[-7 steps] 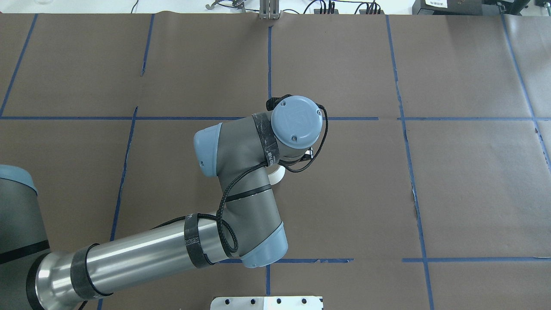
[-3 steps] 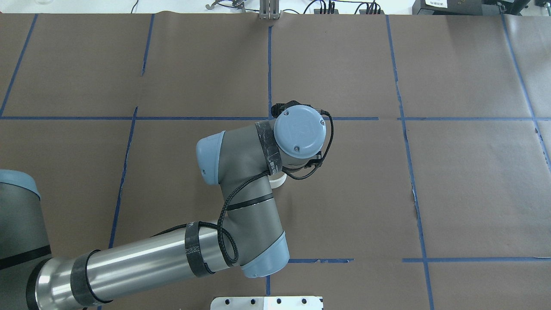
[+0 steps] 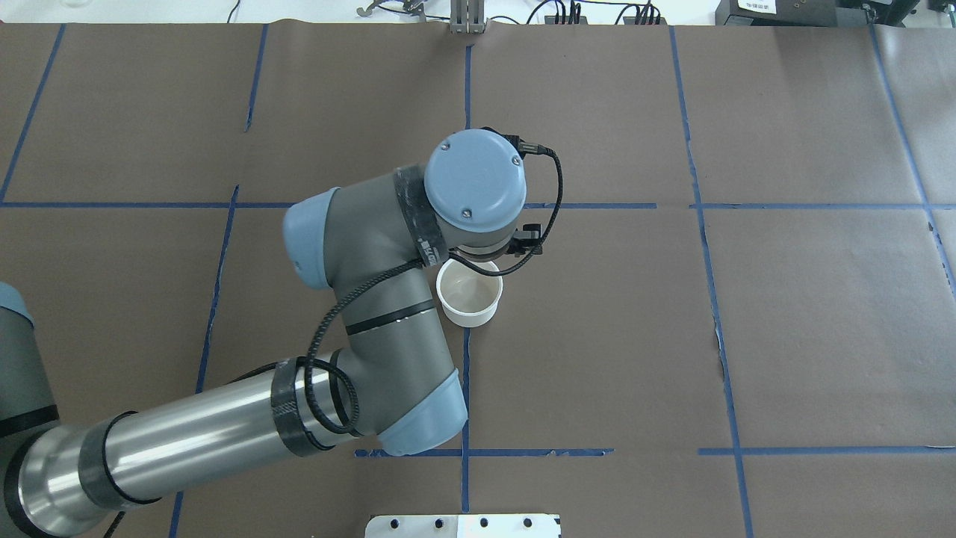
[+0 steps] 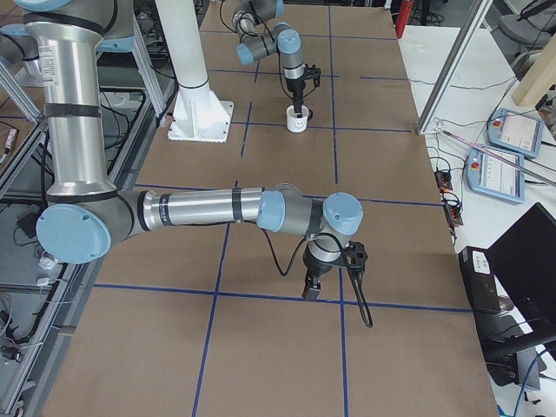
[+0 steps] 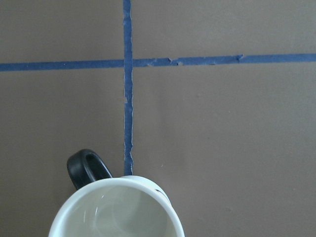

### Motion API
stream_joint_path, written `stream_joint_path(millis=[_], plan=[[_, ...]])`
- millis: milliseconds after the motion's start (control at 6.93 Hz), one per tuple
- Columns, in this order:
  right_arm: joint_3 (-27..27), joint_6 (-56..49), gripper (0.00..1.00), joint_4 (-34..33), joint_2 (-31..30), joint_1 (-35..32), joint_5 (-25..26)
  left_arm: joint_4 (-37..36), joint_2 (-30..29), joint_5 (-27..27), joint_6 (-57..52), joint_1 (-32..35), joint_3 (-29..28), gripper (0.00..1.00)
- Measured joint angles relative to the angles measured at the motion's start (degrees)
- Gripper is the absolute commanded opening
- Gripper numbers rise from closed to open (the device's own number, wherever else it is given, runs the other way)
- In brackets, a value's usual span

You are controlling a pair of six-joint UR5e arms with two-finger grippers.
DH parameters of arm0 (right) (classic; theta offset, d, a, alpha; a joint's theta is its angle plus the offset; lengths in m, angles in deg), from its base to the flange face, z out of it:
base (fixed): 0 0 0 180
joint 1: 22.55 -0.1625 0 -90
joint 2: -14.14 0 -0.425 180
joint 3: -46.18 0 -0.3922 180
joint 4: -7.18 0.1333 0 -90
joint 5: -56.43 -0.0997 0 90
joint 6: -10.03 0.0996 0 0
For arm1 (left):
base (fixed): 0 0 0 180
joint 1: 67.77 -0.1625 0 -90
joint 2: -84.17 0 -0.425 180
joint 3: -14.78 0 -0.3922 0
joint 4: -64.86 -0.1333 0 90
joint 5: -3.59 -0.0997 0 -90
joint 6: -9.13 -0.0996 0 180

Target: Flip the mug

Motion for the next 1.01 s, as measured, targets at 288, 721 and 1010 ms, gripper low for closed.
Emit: stream_joint_path(millis=[288,721,1010], plan=[[0.0,0.0,1.0,0.0,0.0,0.0,0.0,-0.2,5.5,4.8,-7.4,5.7,7.3,1.0],[0.0,0.0,1.0,0.0,0.0,0.0,0.0,1.9,17.1,14.1,-26.5,17.7,14.5,1.0],[0.0,0.0,1.0,0.0,0.0,0.0,0.0,6.6,24.6,19.8,-36.6,25.4,14.4,1.0]])
